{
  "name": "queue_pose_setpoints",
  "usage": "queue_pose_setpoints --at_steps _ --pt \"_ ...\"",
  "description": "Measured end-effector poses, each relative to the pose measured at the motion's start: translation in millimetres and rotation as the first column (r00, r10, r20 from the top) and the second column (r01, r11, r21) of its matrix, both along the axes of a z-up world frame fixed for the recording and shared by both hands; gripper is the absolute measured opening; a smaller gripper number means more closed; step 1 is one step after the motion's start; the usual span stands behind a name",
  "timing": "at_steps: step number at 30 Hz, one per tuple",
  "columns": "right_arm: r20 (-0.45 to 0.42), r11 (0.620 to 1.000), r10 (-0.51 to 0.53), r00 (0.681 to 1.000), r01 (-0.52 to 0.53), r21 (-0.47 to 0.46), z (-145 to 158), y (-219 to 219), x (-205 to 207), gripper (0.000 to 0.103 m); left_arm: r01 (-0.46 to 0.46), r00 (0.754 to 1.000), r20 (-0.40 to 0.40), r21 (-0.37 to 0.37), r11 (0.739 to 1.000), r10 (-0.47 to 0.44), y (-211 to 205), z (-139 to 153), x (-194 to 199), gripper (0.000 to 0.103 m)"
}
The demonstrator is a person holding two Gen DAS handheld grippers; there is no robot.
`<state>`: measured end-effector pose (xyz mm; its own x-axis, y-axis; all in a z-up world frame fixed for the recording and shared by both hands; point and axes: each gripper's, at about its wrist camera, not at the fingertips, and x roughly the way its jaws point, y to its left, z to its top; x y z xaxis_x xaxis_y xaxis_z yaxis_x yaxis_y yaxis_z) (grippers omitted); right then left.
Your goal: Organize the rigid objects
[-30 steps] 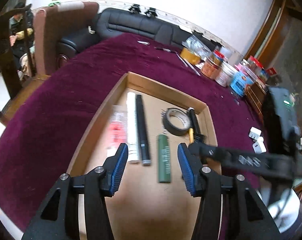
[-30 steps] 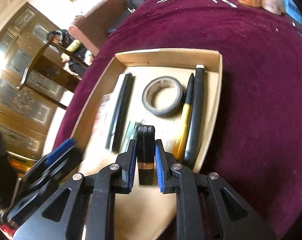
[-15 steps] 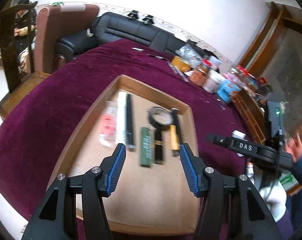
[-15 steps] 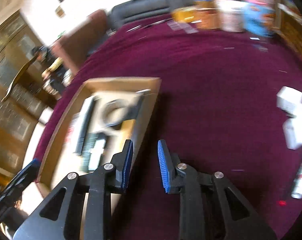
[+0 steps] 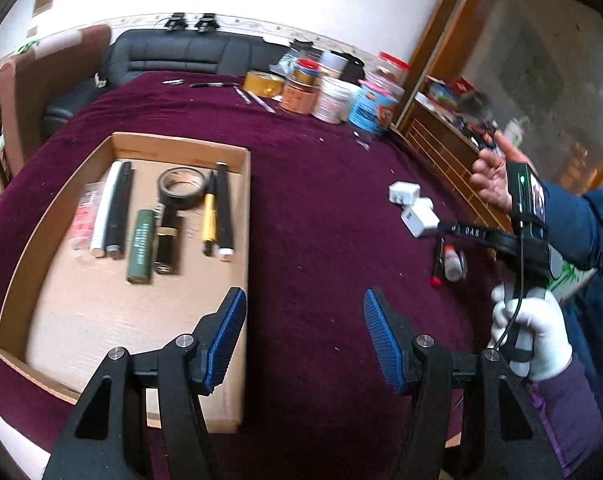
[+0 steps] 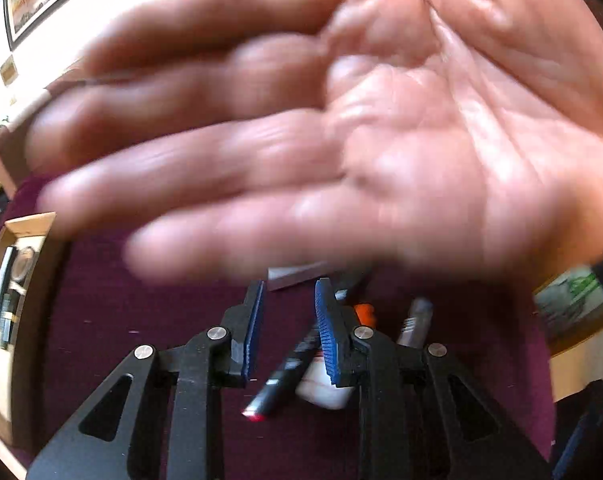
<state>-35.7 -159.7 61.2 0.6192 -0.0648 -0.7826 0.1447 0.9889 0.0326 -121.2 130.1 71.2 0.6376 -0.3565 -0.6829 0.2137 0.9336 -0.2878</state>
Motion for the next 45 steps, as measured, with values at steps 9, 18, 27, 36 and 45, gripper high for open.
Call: queue_pose_setpoints --at_steps 9,18,27,36,45 --pt "0.081 0.999 -0.010 0.997 0.014 -0.048 7 -10 -11 0.046 0.038 0.999 -0.025 0.075 0.996 -0.037 -36 -4 -5 0.055" --pt "0.114 0.995 0.000 0.993 0.012 -0.101 17 -19 -5 0.051 0.073 0.996 -0.057 0.097 0.993 -0.068 -61 -10 -4 0.055" --pt "0.143 0.984 -0.048 0.989 0.071 -0.164 27 -20 -2 0.057 0.096 0.993 -0.082 0.110 0.989 -0.087 -73 -15 1 0.055" --pt "0.147 0.954 -0.095 0.985 0.132 -0.268 29 -13 10 0.061 0.094 0.992 -0.095 0.113 0.989 -0.084 -74 -21 4 0.055" --pt "0.135 0.941 -0.086 0.987 0.125 -0.315 26 -2 27 0.063 0.097 0.989 -0.120 0.106 0.990 -0.084 -75 -28 10 0.055"
